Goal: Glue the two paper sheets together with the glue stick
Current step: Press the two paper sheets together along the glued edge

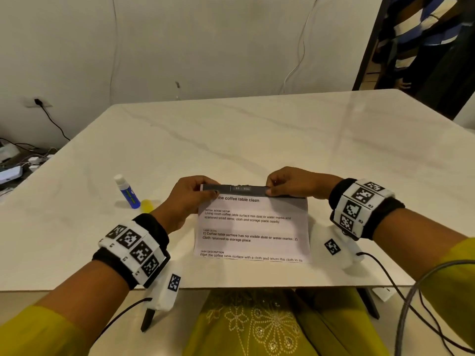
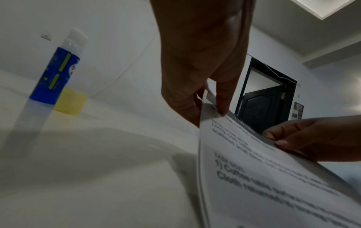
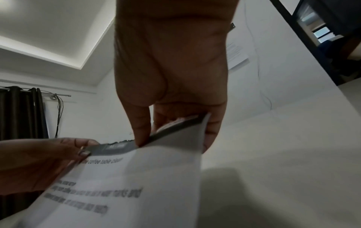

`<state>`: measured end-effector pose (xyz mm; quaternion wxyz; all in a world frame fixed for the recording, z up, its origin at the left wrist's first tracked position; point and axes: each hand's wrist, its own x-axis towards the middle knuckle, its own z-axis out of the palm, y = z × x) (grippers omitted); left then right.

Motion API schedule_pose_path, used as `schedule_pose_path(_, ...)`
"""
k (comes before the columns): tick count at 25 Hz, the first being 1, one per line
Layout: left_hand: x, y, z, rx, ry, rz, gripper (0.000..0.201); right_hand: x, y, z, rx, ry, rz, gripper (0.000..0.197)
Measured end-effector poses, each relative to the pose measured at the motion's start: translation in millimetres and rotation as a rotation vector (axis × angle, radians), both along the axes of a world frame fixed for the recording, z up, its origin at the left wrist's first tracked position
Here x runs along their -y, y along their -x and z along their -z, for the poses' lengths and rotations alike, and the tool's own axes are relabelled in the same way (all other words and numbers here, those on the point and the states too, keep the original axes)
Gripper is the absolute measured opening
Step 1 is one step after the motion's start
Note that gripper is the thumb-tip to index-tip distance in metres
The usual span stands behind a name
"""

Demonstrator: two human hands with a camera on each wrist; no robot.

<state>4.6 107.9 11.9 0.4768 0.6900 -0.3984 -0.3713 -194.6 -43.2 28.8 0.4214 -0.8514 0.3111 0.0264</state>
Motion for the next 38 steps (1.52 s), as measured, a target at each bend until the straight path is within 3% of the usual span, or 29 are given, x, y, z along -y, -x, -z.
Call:
schedule_pose_path(2,0.2,-1.1,-7.7,0.111,0.03,0.048,0.019,1.3,-0.6,-1.8,0.016,0.02,-0.027,0.005)
schedule_pose_path(4,1.9,-0.2,-18.9,0.309,0.104,0.056,0.023,8.0,-1.0,-7.4,0.053,0.122,-0.048,0.014)
schedule_pose_path(5,2.8,1.8,-24.4,0.415,0.175,0.026,0.024,10.4,-2.1,-11.2,0.133,0.238,-0.018,0.015)
schedule_pose_path(8,6.1,7.2,-33.4,0.612,0.517,-0.159,0.012,11.1,-5.1,-23.3,0.597,0.608,0.209,0.014)
schedule_pose_path(10,6.4,6.6,-30.0,0.722,0.604,-0.209,0.006,6.1,-5.6,-29.9,0.729,0.787,0.212,0.013)
schedule_pose_path(11,5.6,4.8,-23.5,0.777,0.574,-0.198,0.007,3.1,-4.9,-29.1,0.682,0.827,0.156,0.011)
schedule_pose_path(13,0.9,0.1,-7.3,0.887,0.382,-0.079,0.015,-2.5,-1.1,-20.3,0.41,0.806,-0.024,0.009)
schedule_pose_path(15,-6.0,-4.3,6.8,0.951,0.107,0.151,0.029,-8.3,3.2,-4.6,0.041,0.713,-0.226,0.006)
schedule_pose_path(17,-9.5,-4.7,12.2,0.936,-0.098,0.364,0.037,-14.0,4.0,10.3,-0.159,0.594,-0.354,0.007)
schedule_pose_path(23,-7.7,-3.7,3.0,0.879,-0.331,0.613,0.007,-13.6,0.9,8.6,-0.28,0.311,-0.388,0.01)
schedule_pose_path(25,-6.5,-1.2,-2.1,0.849,-0.346,0.633,0.008,-16.2,-2.1,7.2,-0.289,0.3,-0.372,0.008)
schedule_pose_path(30,14.2,5.8,-9.2,0.77,-0.298,0.575,0.007,-23.4,-31.8,6.1,-0.09,0.247,-0.21,0.007)
schedule_pose_path(34,24.3,12.2,-1.3,0.702,-0.423,0.668,0.013,-33.8,-51.5,16.9,-0.201,0.177,-0.242,0.002)
schedule_pose_path(38,22.3,3.9,3.1,0.621,-0.424,0.646,0.022,-19.9,-38.9,20.2,-0.287,0.069,-0.19,0.018)
